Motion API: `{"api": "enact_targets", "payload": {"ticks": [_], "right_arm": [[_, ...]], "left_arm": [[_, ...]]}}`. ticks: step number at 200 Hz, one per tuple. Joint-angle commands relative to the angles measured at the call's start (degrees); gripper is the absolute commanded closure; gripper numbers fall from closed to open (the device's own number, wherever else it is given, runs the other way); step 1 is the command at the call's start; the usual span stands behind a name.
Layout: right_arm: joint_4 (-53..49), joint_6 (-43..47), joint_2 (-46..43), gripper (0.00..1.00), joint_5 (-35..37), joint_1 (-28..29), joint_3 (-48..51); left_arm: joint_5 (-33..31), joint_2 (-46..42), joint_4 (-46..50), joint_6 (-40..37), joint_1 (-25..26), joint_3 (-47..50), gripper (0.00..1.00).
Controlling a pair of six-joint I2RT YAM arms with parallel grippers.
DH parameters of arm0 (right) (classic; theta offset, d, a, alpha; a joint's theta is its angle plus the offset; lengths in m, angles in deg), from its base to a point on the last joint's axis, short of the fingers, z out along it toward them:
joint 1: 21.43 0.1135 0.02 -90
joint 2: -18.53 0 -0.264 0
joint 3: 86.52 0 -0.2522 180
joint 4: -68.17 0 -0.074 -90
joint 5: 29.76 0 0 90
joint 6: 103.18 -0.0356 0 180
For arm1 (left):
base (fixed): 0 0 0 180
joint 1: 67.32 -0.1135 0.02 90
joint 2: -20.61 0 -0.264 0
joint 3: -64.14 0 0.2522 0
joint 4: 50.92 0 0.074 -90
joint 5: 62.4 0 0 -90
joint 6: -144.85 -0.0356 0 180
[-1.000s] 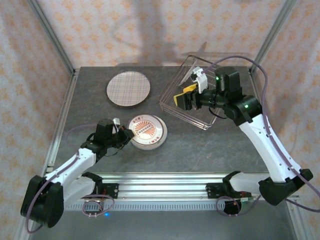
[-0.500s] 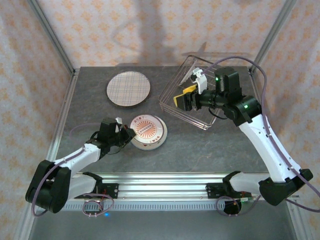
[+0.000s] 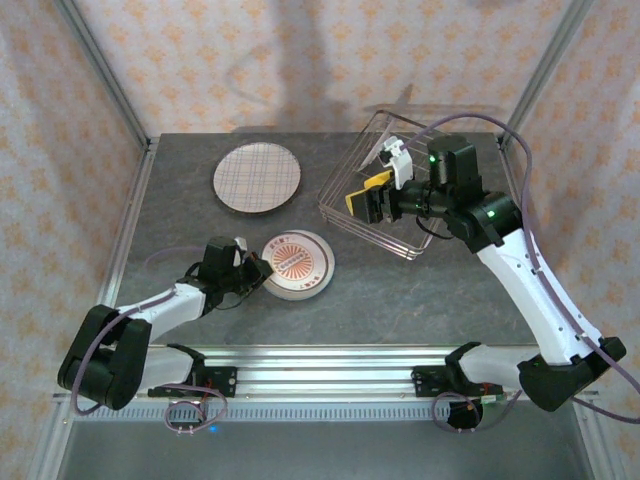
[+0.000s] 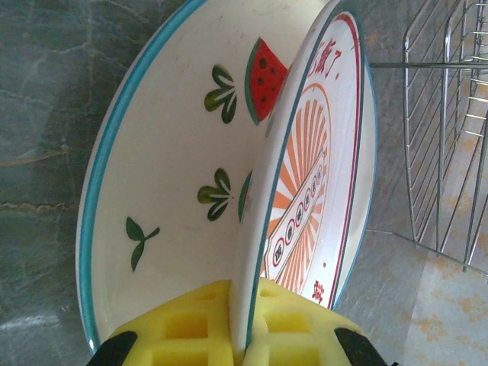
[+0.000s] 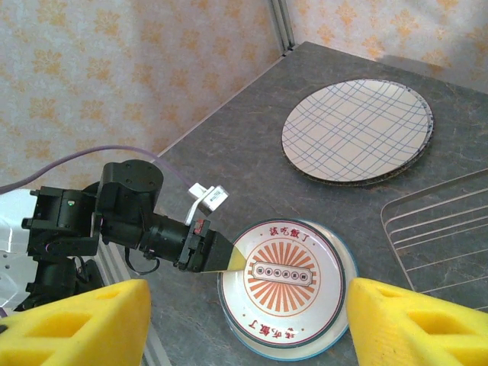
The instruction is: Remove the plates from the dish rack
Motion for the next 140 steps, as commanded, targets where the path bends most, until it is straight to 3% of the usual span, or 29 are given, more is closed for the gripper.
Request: {"api": "enact_targets", "payload": {"ticks": [1,27,98,140], "right_arm": [[1.08,0.09,-0.33,0.32,-0.75,0.34,0.2],[0.9,-0.02,-0.06,0.32,-0.7,0.34,-0.22],[0.29,-0.2,0.8,0.32,-0.26,0.44,-1.01],[0.3,-0.45,1.17,0.32,0.17,0.41,-1.38]], "left_arm": [[0.39,0.74,-3.78,-1.32,-0.19,0.71,1.0],[0.38,1.48,-3.23,-1.87,-0.15,0.8,0.97],[-0.99,0.54,2.71,-4.36,-0.11,-0.5,0.75],[-2.33,0.42,7.98,-6.01,-0.09,-2.45,0.7]]}}
